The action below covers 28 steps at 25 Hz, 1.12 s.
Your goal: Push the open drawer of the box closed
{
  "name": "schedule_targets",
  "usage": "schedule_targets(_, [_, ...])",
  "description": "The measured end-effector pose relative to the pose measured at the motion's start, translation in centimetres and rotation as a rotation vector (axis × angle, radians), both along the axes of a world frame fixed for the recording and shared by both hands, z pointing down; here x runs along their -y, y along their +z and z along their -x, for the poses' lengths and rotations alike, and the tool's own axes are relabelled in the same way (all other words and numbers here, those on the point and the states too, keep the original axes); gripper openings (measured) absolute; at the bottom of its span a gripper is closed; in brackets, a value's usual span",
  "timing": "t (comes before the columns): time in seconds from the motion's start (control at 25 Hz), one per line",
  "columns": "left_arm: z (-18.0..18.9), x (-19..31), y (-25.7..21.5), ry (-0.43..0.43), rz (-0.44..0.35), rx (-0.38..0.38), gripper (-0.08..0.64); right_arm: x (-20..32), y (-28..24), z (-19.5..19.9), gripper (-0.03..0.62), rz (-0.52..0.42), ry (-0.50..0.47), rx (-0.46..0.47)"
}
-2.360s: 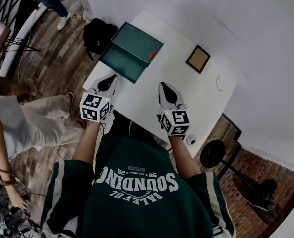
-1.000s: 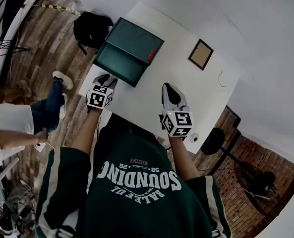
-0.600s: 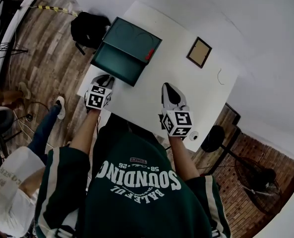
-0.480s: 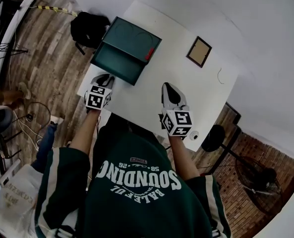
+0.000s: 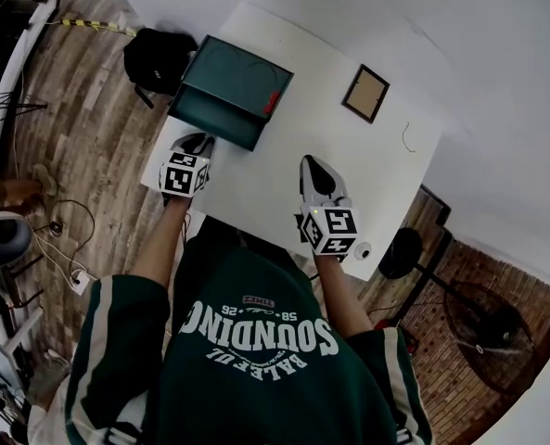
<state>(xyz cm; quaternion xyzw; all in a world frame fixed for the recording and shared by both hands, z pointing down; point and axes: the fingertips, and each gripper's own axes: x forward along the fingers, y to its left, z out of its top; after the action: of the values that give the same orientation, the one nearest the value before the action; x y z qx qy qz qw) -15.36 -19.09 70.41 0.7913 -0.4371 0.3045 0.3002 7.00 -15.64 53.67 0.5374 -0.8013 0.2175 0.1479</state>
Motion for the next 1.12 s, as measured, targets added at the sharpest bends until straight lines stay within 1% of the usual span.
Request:
schedule_targets(0.4, [-0.9, 3.0, -0.1, -0.006, 0.012, -0.02, 0.13, 0.5, -0.1, -1.6, 0.002, -0.004, 0.054, 0.006])
schedule_targets(1.12, [-2.5, 6.4, -0.1, 0.007, 0.015, -0.031, 0.129, 1.4, 0.8, -3.7, 0.002, 0.018, 0.111, 0.017])
